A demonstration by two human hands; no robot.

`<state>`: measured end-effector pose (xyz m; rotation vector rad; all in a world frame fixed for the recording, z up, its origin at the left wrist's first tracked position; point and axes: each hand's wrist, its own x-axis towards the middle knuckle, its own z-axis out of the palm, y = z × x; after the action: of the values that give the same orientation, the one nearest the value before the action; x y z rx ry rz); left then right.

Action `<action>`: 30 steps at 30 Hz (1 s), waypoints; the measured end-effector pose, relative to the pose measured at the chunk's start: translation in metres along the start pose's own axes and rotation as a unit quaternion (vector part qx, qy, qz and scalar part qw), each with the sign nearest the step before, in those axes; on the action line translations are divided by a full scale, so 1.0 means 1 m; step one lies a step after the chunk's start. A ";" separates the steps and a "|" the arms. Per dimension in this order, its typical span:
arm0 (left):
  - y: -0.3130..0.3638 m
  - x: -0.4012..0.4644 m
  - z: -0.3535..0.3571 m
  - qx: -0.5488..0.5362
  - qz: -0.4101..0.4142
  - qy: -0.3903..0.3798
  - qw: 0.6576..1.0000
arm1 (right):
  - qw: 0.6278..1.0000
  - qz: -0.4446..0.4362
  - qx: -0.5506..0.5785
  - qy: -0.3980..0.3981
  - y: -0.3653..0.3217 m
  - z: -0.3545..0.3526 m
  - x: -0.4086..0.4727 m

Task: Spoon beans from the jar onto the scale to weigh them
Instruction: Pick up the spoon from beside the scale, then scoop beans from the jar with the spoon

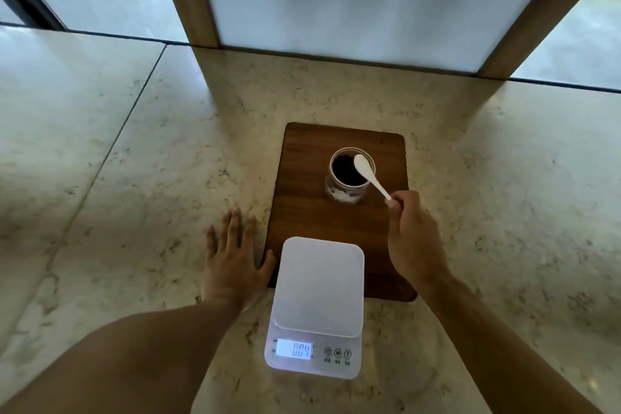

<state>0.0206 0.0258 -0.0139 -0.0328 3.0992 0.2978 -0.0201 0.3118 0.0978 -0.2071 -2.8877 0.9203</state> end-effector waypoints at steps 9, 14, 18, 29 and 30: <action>-0.005 0.000 -0.001 0.003 0.000 0.007 1.000 | 0.999 0.006 -0.008 0.052 -0.015 0.003 0.026; -0.005 0.000 -0.002 -0.004 0.000 0.009 1.000 | 0.996 -0.034 -0.063 0.053 -0.024 0.003 0.038; -0.004 0.001 -0.003 0.000 -0.002 -0.001 1.000 | 0.991 -0.049 -0.118 0.049 -0.025 0.006 0.047; 0.007 0.009 -0.007 0.014 0.003 -0.013 1.000 | 0.970 -0.107 -0.218 0.011 -0.022 -0.014 0.056; 0.007 0.007 -0.007 0.016 0.003 -0.011 1.000 | 0.968 -0.107 -0.225 0.002 -0.021 -0.017 0.056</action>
<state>0.0131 0.0314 -0.0063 -0.0186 3.0817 0.2455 -0.0749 0.3136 0.1266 0.0703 -2.9942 0.2222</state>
